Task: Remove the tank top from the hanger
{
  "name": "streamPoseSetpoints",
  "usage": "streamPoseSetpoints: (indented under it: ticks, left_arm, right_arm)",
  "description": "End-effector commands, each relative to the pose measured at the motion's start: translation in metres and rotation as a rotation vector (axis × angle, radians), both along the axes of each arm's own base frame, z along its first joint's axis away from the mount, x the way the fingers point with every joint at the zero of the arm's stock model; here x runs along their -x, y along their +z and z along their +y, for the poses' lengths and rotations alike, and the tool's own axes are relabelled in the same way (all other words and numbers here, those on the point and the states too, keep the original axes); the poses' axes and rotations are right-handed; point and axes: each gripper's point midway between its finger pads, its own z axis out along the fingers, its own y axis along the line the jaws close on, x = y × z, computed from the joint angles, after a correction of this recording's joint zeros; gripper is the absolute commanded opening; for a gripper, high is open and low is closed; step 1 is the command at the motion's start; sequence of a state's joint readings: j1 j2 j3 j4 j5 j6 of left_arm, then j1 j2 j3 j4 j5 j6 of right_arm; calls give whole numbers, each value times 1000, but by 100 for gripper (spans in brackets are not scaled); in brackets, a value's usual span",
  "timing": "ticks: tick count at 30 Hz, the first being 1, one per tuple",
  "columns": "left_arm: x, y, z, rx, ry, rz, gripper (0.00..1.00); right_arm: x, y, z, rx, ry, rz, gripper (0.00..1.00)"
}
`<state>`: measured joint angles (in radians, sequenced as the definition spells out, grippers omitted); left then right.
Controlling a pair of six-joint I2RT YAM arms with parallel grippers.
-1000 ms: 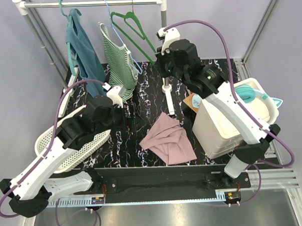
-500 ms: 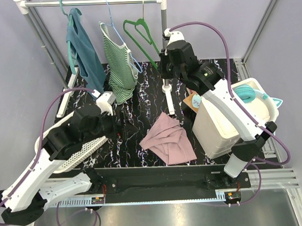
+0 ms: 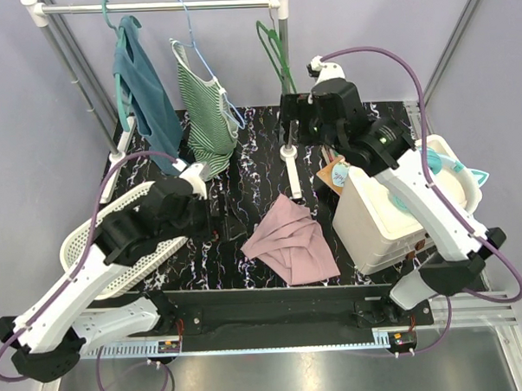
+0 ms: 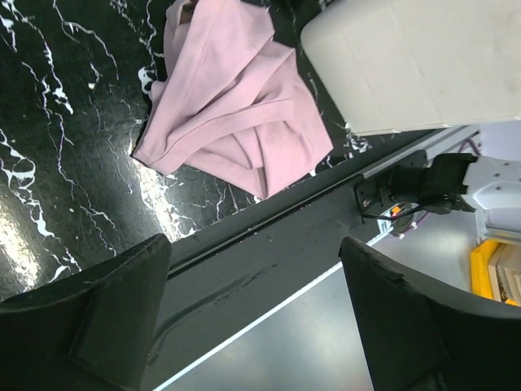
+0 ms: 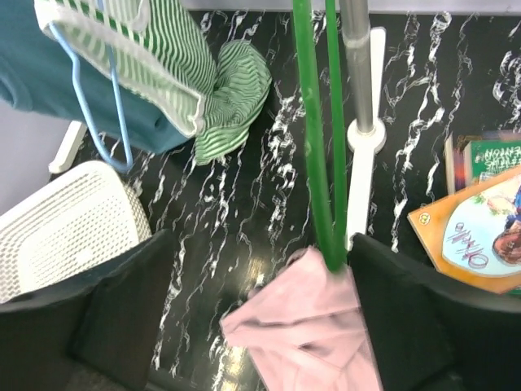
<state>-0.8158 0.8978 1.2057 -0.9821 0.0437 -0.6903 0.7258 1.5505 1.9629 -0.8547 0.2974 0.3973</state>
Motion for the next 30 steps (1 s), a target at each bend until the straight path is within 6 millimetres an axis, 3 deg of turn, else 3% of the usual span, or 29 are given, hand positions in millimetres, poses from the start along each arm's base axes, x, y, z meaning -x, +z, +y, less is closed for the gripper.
streamPoseSetpoints:
  ticks: [1,2,3,4,6,7,9,10,11,13,14,17,18,20,21,22,25,28,30]
  left_arm:
    - [-7,3,-18,3,-23,18,90]
    - [-7,-1,-21,-11,-31,23,90]
    - [-9,-8,-23,-32,-34,27,90]
    - [-11,-15,-28,-52,-42,41,90]
    - [-11,-28,-37,-86,-63,71,90]
    - [-13,-42,-44,-123,-71,100,90]
    - [-13,-59,-52,-178,-76,123,90]
    - [-14,-67,-59,-198,-86,137,90]
    - [-12,-84,-69,-242,-111,167,91]
    - [-18,-93,-90,-251,-131,172,91]
    - [-18,-111,-103,-291,-162,196,92]
    - [-26,-129,-135,-291,-205,193,93]
    - [-30,-148,-144,-328,-220,214,94]
    - [-36,-171,-155,-363,-237,217,94]
    - [-38,-197,-155,-420,-253,228,95]
    - [-42,-207,-160,-422,-259,214,95]
    - [-37,-243,-154,-459,-254,250,93]
    - [-28,-264,-137,-490,-234,252,89]
    - [-23,-276,-119,-531,-205,263,78]
  right_arm:
    - [42,17,-23,-44,64,-12,100]
    - [61,30,-32,-79,92,-35,100]
    - [70,21,-37,-72,107,-17,100]
    - [90,33,-50,-103,125,-46,100]
    - [113,27,-59,-130,156,-26,100]
    - [134,35,-76,-158,158,-45,100]
    - [153,35,-91,-197,149,-40,100]
    - [169,38,-108,-216,130,-56,100]
    - [177,39,-116,-228,121,-61,100]
    - [196,36,-136,-246,98,-61,100]
    - [200,36,-144,-247,75,-64,100]
    - [214,32,-164,-260,28,-48,100]
    - [218,32,-168,-270,20,-46,100]
    - [224,30,-175,-277,6,-45,100]
    - [226,30,-177,-287,2,-45,100]
    - [228,30,-179,-289,0,-46,100]
    - [230,30,-178,-300,5,-41,100]
    - [229,29,-175,-288,18,-31,100]
    - [226,26,-172,-275,19,-24,100]
